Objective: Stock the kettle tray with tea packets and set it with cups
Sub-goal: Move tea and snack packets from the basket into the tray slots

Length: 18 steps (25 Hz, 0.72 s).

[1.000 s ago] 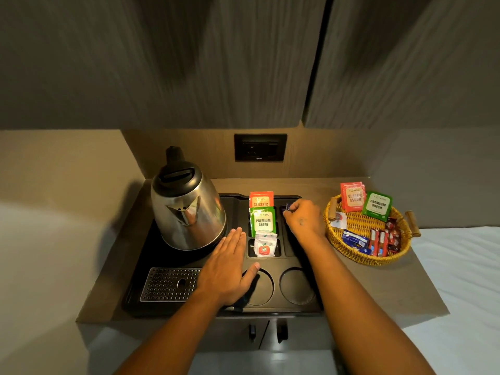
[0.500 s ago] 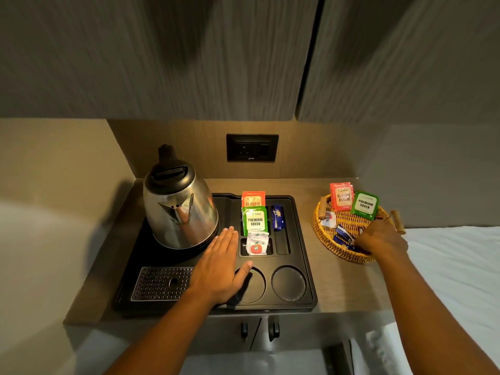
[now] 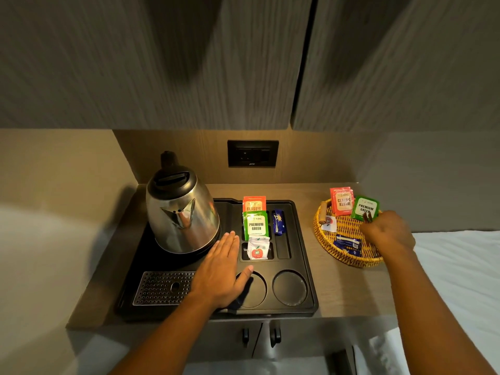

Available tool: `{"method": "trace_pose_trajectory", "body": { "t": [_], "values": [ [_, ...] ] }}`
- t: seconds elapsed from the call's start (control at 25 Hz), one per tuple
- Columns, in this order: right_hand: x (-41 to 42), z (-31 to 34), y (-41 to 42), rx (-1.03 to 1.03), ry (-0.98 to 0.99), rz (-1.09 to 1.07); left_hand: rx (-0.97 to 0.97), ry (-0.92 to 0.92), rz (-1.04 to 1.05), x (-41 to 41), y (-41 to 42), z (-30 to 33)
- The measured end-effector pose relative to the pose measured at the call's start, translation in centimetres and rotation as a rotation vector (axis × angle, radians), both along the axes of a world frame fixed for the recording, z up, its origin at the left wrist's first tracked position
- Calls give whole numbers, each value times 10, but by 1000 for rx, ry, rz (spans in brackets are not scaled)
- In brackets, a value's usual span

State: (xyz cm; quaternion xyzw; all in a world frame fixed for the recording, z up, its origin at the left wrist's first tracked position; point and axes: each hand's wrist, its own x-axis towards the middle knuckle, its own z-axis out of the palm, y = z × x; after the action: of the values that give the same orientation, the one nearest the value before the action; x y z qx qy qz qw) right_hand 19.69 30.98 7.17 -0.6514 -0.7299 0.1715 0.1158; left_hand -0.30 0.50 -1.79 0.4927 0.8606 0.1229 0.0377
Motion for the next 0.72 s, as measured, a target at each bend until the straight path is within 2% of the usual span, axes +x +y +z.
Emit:
{"method": "trace_pose_trajectory", "body": {
  "t": [0.12, 0.24, 0.4, 0.56, 0.72],
  "values": [
    [-29, 6, -36, -18, 133, 165, -6, 3, -1, 0, 0, 0],
    [-84, -15, -88, -215, 230, 332, -11, 4, -10, -1, -1, 2],
    [-123, -49, -115, -268, 135, 265, 0, 5, -14, 1, -3, 2],
    [-123, -59, -110, -239, 77, 310, 1, 6, -15, -1, 0, 0],
    [-111, -54, -100, -197, 144, 363, -23, -5, -20, -1, -2, 3]
  ]
}}
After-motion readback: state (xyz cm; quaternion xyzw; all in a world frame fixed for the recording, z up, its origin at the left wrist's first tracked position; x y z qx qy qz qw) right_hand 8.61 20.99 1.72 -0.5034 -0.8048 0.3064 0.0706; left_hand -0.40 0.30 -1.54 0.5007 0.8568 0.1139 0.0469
